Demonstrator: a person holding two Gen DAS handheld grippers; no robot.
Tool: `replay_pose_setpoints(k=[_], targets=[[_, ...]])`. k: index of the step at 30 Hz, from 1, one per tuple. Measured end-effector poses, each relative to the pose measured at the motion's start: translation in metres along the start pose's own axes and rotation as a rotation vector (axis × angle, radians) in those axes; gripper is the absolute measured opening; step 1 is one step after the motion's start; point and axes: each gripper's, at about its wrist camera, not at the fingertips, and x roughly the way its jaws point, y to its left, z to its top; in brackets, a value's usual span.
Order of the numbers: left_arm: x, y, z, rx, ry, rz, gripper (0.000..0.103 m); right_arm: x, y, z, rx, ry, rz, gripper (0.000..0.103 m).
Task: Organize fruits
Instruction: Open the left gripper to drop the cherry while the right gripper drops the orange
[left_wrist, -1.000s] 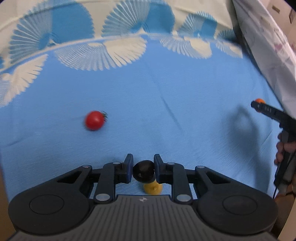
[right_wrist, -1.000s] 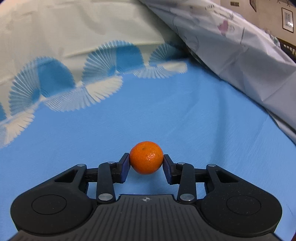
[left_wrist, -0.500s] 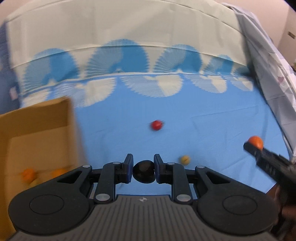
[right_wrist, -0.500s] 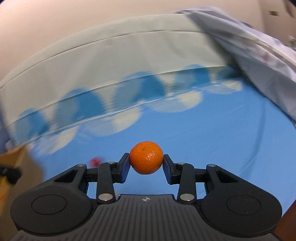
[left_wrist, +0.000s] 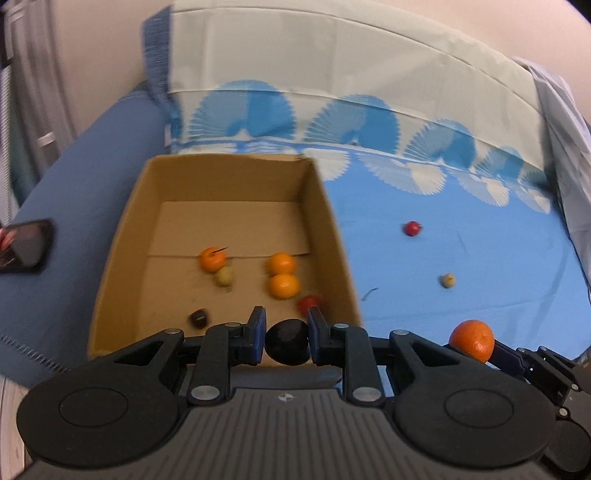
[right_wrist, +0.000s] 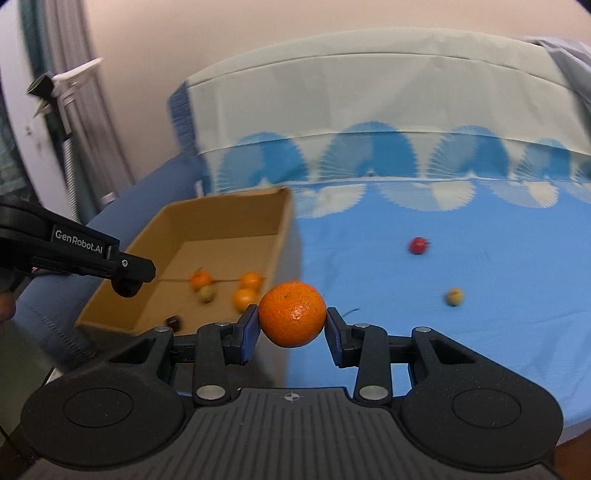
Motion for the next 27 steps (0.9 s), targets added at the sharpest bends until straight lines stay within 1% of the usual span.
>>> replay_pose_setpoints(k=[6,13,22,27], targets=[[-0.011,0.042,-0.004,-0.077,-0.012,0.022,0.026,0.005,0.035,0.003,-0.058,0.02,0.023,0.04],[-0.003,0.065,0.004,-0.12,-0.018,0.023,0.026,0.02,0.058,0.007,-0.099,0.039,0.026,0.04],[0.032,0.077,0.03,-0.143,-0.029,0.034,0.026,0.054,0.067,0.021,-0.127,0.052,0.017,0.04],[0.061,0.084,0.043,-0.144,-0.009,0.052,0.026,0.082,0.07,0.027,-0.141,0.064,0.024,0.04]])
